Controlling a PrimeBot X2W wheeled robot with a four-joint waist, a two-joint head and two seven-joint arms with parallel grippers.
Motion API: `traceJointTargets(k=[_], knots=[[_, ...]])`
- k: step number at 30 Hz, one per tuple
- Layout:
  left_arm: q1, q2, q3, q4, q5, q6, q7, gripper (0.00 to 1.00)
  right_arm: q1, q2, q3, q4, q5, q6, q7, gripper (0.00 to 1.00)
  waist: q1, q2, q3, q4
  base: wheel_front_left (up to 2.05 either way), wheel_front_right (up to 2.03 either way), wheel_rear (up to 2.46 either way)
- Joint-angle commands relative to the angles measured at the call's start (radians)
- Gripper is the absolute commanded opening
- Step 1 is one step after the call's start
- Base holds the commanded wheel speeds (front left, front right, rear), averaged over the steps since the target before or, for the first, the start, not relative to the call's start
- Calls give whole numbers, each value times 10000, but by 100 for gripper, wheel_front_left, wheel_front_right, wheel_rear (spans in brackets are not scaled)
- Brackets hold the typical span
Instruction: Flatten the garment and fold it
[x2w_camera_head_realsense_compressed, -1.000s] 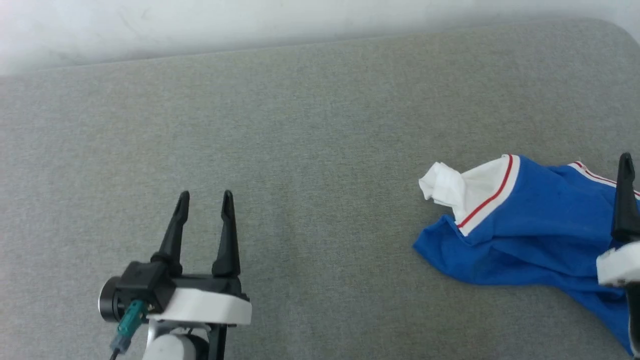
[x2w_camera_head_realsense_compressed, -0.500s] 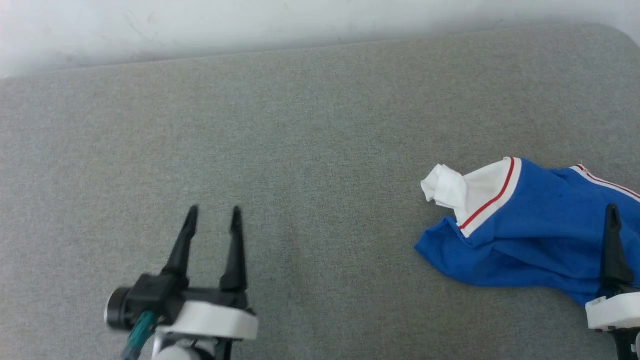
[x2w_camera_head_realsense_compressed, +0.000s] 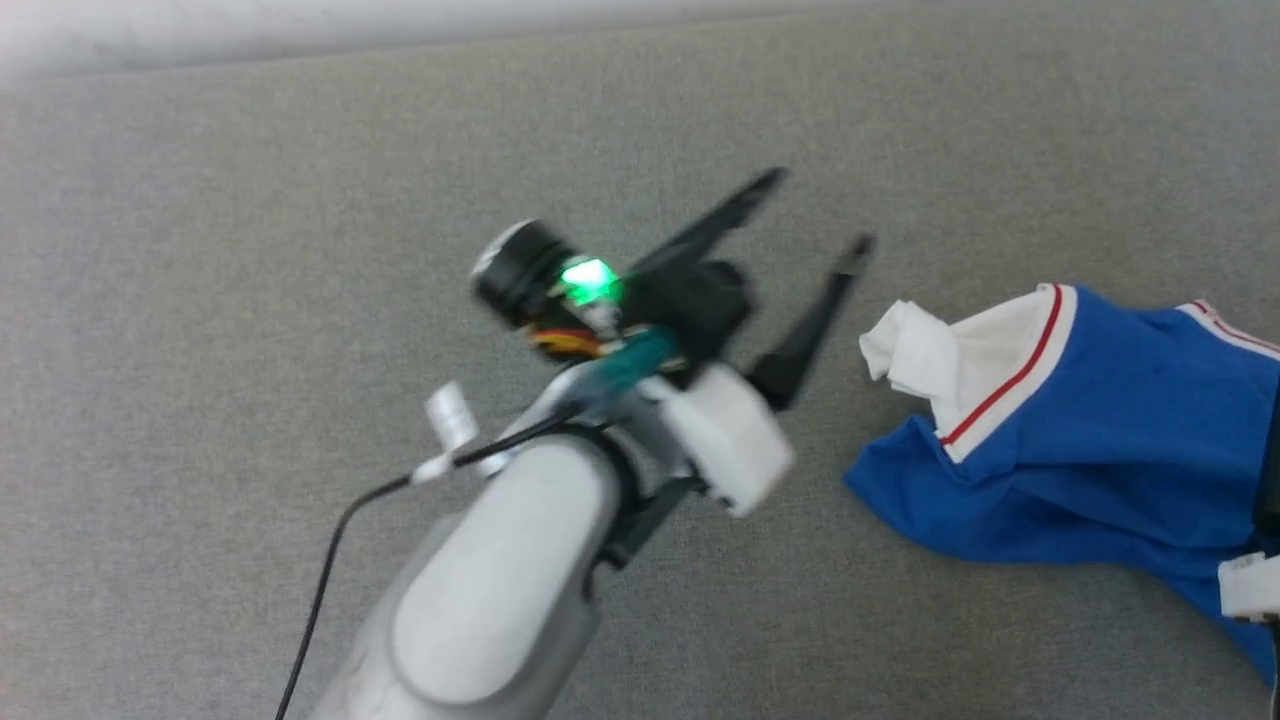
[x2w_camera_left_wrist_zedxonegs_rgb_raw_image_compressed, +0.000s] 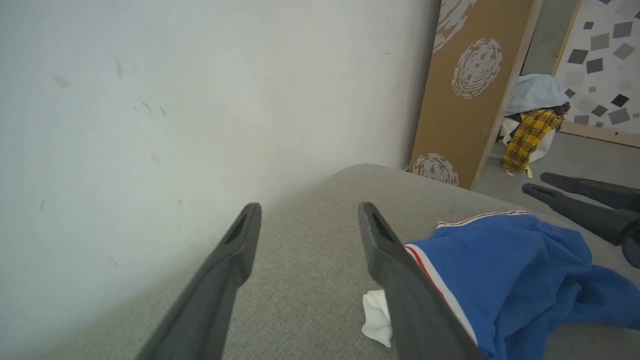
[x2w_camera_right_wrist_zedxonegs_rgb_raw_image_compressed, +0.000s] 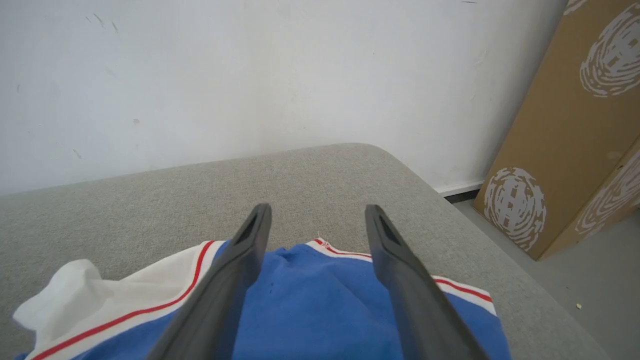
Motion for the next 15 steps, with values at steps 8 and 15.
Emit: traceJointTargets(k=[8, 15], knots=[[-2076, -79, -2514, 1029, -1331, 145, 1438, 100, -699, 33, 6, 101, 44, -9, -17, 100, -1, 0, 1626, -275, 0, 0, 0], [-2702, -82, -3849, 2183, -2271, 1121, 2194, 100, -1071, 33, 355, 504, 141, -9, -190, 100, -1, 0, 2070, -592, 0, 0, 0]])
